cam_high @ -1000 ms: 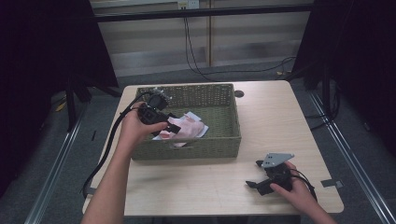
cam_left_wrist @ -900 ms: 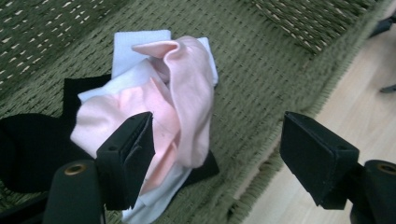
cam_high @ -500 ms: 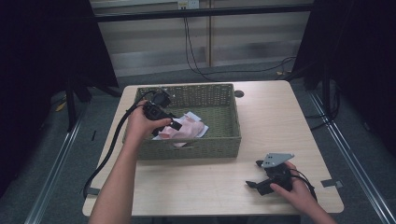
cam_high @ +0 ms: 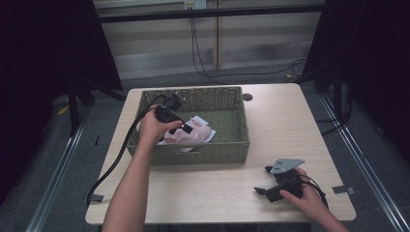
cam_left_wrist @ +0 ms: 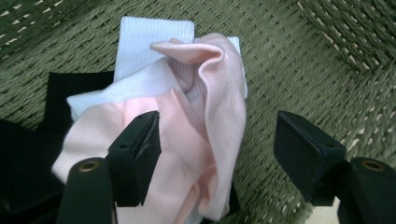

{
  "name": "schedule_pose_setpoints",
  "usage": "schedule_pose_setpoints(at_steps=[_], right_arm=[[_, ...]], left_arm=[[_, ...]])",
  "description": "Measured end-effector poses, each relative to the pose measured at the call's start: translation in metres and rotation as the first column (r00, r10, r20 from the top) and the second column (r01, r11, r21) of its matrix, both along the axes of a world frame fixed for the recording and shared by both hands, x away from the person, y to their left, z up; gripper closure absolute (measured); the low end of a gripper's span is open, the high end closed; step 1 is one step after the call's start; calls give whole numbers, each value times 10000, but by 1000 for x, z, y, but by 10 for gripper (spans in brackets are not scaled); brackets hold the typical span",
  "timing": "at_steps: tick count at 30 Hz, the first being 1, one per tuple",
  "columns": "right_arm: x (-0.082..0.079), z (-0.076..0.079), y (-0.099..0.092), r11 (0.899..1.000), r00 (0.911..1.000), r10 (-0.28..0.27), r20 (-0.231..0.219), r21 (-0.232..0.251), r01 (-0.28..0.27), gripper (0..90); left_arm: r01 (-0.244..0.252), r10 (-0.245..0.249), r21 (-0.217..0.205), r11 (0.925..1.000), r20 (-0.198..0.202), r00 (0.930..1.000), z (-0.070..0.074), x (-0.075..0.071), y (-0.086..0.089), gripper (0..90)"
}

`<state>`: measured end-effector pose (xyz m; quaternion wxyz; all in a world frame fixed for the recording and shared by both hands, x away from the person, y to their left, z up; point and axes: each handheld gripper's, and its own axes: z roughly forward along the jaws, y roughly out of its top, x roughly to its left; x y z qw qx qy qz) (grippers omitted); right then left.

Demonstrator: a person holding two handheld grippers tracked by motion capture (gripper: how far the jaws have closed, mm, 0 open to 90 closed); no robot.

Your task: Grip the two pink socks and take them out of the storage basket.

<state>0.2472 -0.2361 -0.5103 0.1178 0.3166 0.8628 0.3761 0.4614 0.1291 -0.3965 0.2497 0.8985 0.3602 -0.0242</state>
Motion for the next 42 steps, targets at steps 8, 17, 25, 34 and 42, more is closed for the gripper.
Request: schedule_pose_setpoints(at_steps=[8,17,25,34,42], right_arm=[[0,0,0,10000,10000,11,-6,4,-11,121],[0,0,0,10000,10000,26,-8,5,-26,121],[0,0,0,10000,10000,32,-23,12,-32,121],[0,0,0,10000,10000,67,14,14,-67,121],[0,0,0,10000,10000,66,34,9,-66,121]], left_arm=[[21,-14,221,9998,-331,9994,-11,7,-4,413],[338,-308,376,9987,-758,9966,-16,12,-9,518],[608,-556,434,9972,-1113,9922,-20,13,-12,691],[439,-419,178,9989,-1012,9940,-1,9,-2,888],[641,-642,-47,9979,-685,9956,28,3,-5,890]])
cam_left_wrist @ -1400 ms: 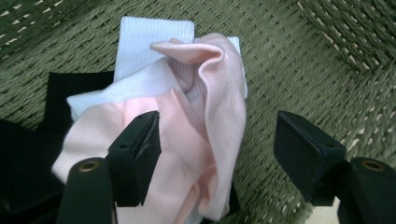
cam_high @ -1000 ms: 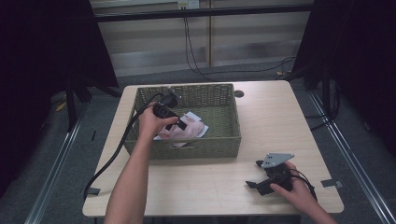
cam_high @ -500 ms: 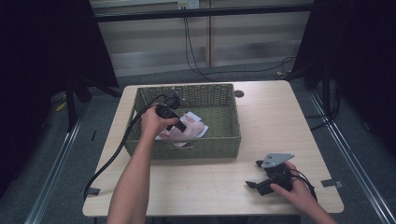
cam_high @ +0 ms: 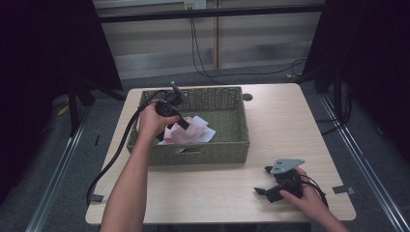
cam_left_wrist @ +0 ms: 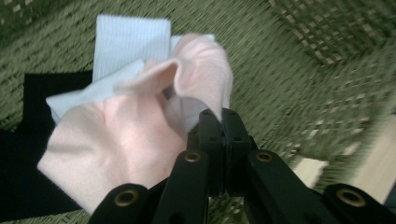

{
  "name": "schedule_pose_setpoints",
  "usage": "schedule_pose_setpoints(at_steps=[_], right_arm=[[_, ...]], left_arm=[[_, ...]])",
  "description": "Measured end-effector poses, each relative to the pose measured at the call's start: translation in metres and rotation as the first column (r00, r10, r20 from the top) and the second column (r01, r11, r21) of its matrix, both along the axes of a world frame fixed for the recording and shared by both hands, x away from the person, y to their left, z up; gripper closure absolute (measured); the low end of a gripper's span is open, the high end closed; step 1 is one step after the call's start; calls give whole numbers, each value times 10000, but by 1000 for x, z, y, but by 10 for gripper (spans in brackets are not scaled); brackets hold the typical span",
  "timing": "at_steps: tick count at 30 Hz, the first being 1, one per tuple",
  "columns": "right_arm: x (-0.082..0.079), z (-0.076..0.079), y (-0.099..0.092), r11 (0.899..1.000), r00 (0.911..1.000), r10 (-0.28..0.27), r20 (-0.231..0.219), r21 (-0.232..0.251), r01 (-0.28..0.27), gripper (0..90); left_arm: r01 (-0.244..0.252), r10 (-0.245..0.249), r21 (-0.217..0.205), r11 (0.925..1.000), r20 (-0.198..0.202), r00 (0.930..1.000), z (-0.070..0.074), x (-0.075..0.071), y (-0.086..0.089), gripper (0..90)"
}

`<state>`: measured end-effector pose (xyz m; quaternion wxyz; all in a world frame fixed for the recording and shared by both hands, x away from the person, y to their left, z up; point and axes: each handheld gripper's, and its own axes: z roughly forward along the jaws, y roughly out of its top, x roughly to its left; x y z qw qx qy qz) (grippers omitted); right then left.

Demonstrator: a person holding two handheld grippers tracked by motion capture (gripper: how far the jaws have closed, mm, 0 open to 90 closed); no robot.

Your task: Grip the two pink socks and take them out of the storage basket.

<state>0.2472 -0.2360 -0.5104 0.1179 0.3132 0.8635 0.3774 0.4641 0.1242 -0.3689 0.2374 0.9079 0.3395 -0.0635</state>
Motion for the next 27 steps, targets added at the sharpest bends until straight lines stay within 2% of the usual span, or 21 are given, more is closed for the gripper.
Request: schedule_pose_setpoints(at_steps=[7,12,16,27], right_arm=[[0,0,0,10000,10000,-16,-51,12,16,121],[0,0,0,10000,10000,12,-29,6,-12,121],[0,0,0,10000,10000,18,-30,5,-18,121],[0,0,0,10000,10000,18,-27,4,-18,121]], left_arm=[[162,-159,-154,9997,187,9997,21,-4,-5,890],[408,-410,151,9991,137,9991,34,-7,-4,890],[399,-401,83,9992,229,9989,42,-9,-1,890],[697,-696,-78,9975,135,9975,66,-17,5,890]])
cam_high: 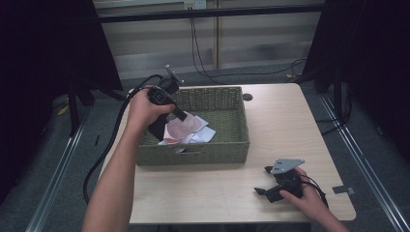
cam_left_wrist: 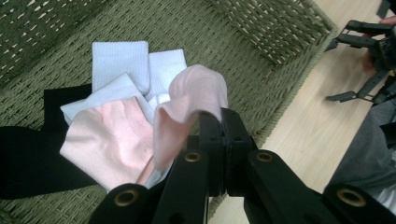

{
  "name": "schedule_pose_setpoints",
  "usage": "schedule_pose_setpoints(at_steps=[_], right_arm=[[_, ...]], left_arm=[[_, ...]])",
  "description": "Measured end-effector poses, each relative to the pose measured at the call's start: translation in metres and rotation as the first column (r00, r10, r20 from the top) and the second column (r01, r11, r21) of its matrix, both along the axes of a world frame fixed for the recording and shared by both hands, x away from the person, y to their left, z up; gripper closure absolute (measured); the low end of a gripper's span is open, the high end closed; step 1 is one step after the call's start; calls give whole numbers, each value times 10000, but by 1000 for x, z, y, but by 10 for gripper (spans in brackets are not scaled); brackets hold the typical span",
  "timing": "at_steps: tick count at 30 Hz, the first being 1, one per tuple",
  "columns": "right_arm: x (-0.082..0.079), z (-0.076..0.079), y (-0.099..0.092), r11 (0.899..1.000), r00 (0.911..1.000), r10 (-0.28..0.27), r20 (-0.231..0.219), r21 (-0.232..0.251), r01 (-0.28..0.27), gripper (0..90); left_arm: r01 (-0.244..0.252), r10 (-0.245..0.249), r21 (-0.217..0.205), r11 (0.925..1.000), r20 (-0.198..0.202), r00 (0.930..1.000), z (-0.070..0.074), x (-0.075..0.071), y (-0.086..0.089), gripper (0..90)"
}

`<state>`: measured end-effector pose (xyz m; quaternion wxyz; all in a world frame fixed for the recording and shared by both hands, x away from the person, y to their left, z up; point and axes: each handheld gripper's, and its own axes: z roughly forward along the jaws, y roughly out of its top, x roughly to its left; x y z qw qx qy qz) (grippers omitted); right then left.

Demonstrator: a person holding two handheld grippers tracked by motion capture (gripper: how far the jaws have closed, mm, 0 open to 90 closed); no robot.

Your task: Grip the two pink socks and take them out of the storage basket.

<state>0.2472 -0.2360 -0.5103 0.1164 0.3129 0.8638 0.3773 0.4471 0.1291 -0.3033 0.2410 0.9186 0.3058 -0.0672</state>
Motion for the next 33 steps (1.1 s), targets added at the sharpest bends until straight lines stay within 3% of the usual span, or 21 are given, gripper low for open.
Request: schedule_pose_setpoints(at_steps=[11,33], right_arm=[[0,0,0,10000,10000,-1,-1,1,1,121],[0,0,0,10000,10000,1,-1,3,-1,121]], left_arm=[[518,-518,-23,9987,8,9987,15,-8,-1,889],[885,-884,-164,9959,46,9961,40,-22,5,889]])
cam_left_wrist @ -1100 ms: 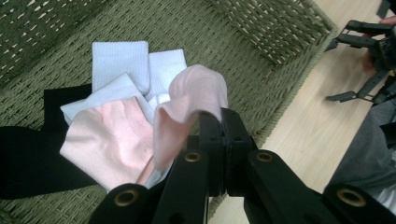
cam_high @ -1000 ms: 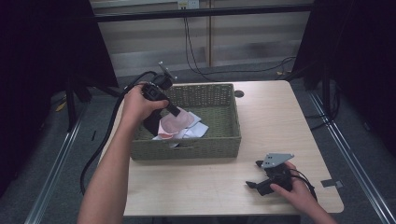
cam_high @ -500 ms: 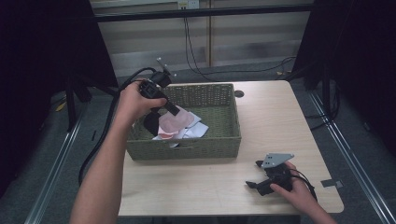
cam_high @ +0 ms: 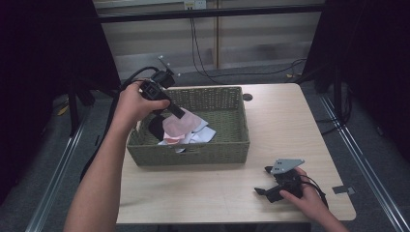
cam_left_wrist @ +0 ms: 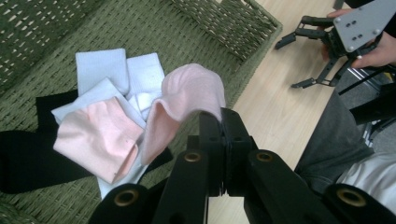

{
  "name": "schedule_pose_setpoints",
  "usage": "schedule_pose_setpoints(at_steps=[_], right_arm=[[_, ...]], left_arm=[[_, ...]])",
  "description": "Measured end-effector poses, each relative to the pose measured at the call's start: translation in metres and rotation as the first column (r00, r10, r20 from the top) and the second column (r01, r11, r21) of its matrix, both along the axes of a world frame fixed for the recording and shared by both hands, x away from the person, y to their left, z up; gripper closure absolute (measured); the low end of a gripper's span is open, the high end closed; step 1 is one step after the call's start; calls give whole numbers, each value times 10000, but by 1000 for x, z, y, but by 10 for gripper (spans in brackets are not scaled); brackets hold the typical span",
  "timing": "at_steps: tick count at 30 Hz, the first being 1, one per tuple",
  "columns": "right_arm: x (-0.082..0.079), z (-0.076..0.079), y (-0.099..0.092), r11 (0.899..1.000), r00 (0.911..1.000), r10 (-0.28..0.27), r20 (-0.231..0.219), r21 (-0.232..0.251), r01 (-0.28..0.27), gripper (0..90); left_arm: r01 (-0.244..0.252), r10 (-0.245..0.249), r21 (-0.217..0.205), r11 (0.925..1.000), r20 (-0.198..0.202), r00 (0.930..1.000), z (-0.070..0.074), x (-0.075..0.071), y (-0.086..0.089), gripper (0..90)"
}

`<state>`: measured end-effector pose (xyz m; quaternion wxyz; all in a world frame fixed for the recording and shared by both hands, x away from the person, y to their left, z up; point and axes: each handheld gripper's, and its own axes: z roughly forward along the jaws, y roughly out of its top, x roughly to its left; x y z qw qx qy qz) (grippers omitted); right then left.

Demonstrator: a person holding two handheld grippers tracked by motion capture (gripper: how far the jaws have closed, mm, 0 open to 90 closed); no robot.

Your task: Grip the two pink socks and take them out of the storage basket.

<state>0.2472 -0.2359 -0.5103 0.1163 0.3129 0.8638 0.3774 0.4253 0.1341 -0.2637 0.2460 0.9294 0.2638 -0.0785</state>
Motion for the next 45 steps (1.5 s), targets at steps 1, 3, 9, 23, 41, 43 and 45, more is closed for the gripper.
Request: schedule_pose_setpoints(at_steps=[1,3,9,23,41,43,45], right_arm=[[0,0,0,10000,10000,0,1,-1,0,121],[0,0,0,10000,10000,1,2,-1,-1,121],[0,0,0,10000,10000,-2,4,-4,2,121],[0,0,0,10000,10000,-18,-17,0,18,121],[0,0,0,10000,10000,-5,5,-4,5,121],[0,0,0,10000,10000,-5,6,-5,5,121],[0,0,0,10000,10000,-6,8,-6,6,121]], left_arm=[[7,-7,-5,10000,4,10000,0,-1,0,889],[99,-99,-108,9999,43,9999,0,-5,0,889],[341,-339,-157,9993,111,9994,1,-14,-2,889],[853,-850,-201,9962,132,9963,-1,-29,-6,888],[1580,-1581,-540,9860,30,9874,-4,-54,-16,888],[1670,-1666,-571,9843,108,9860,-7,-58,-19,888],[1809,-1807,-618,9816,82,9835,-10,-61,-22,888]])
